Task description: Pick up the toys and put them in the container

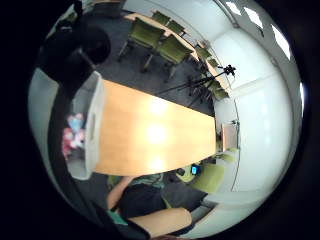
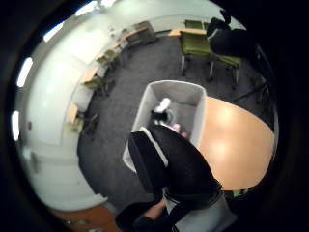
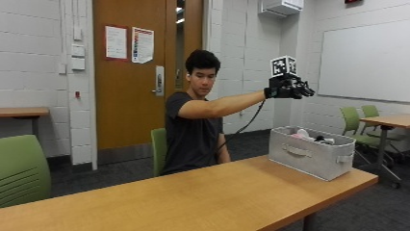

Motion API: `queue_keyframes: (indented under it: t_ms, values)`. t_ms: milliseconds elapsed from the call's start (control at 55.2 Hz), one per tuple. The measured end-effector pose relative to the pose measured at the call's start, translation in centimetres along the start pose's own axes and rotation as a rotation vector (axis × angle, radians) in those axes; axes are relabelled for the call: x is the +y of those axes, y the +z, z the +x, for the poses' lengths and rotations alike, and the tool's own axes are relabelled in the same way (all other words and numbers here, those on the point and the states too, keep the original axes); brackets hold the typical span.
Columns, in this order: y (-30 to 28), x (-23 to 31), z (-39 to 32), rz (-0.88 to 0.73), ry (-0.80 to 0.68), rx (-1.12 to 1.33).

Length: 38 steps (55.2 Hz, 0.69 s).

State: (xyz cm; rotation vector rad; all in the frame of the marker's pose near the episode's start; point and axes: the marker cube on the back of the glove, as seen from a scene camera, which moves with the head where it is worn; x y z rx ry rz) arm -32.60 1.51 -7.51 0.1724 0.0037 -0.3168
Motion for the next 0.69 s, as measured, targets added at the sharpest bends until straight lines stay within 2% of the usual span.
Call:
queue_keyframes:
  t_ms: [54,308,489,688]
  values:
    - [0.4,0.7,3.2,0.003,0.129,0.070]
    - [2.9,4.8,15.2,-0.088,0.225,0.082]
    - [4.6,8.2,20.0,-0.085,0.257,0.040]
    - [5.7,10.6,22.2,-0.095,0.275,-0.003]
